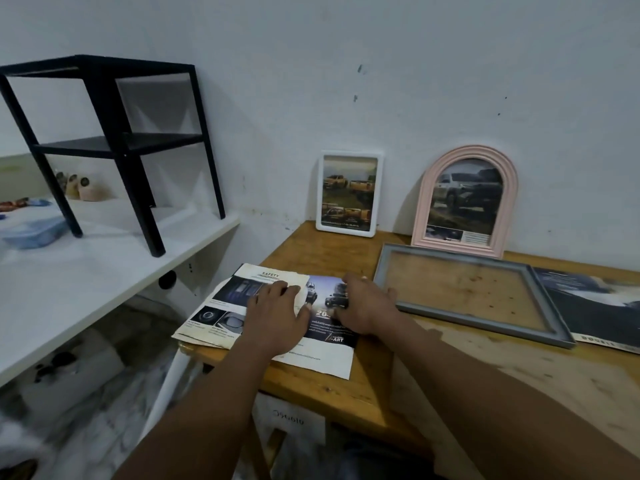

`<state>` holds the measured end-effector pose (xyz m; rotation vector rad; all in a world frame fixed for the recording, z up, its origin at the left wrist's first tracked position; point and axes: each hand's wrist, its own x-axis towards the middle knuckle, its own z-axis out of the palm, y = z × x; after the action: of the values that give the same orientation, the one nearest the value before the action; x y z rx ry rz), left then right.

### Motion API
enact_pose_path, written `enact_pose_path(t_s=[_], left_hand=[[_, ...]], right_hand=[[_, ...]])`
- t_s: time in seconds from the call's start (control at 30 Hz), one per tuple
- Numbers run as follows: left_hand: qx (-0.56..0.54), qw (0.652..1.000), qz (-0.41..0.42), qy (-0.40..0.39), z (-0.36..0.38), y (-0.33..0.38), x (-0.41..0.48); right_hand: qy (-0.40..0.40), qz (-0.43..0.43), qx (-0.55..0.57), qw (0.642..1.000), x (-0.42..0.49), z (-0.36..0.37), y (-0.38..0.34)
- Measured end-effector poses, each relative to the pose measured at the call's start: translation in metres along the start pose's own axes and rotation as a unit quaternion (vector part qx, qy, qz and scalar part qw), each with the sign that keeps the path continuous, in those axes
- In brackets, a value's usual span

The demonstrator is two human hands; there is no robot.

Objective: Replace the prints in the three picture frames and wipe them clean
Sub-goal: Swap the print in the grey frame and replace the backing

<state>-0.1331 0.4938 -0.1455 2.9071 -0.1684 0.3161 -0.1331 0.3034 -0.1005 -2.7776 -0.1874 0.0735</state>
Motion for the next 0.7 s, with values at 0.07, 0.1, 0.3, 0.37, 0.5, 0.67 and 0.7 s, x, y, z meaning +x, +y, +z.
enact_pose_path(t_s=[0.07,0.1,0.3,0.37,0.5,0.67,0.7], left_hand=[[0.003,1.000,0.002,0.000,0.000,0.000,0.000],[0.006,1.000,0.005,0.002,0.000,0.001,0.000],[0.022,0.999,0.044,0.011,-0.001,0.002,-0.002],[0.011,0.999,0.042,0.008,-0.001,0.002,-0.001],[0.001,1.000,0.027,-0.008,-0.002,0.005,0.003],[0.001,1.000,0.023,-0.017,-0.005,0.016,0.008],[0.006,1.000,0.022,-0.021,-0.005,0.019,0.009]], right_hand=[[0.017,-0.002,0.011,1.000,0.001,0.003,0.001],[0.022,-0.002,0.015,1.000,0.001,0.003,0.001],[0.064,-0.007,0.074,0.995,0.000,0.000,-0.007],[0.100,-0.027,0.112,0.988,-0.002,0.000,-0.014],[0.156,-0.058,0.162,0.973,-0.007,-0.008,-0.026],[0.218,-0.080,0.198,0.952,-0.004,-0.034,-0.014],[0.225,-0.076,0.188,0.953,-0.003,-0.041,-0.007]])
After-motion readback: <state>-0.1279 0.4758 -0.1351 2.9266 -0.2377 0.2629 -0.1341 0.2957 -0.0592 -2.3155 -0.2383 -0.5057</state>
